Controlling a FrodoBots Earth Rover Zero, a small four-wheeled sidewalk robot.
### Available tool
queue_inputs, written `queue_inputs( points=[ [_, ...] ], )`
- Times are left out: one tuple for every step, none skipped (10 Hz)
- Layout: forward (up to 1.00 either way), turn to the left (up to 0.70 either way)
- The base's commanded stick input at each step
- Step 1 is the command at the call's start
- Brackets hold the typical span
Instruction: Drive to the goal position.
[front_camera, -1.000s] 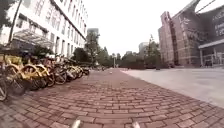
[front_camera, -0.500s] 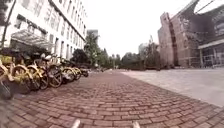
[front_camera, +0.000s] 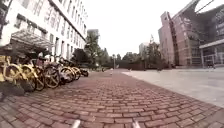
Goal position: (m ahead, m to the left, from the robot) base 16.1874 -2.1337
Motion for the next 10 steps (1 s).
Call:
queue_inputs(
  points=[
    [0.45,0.00],
    [0.45,0.00],
    [0.45,0.00],
    [0.45,0.00],
    [0.45,0.00],
    [0.45,0.00],
    [0.45,0.00],
    [0.45,0.00],
    [0.45,0.00],
    [0.45,0.00]
  ],
)
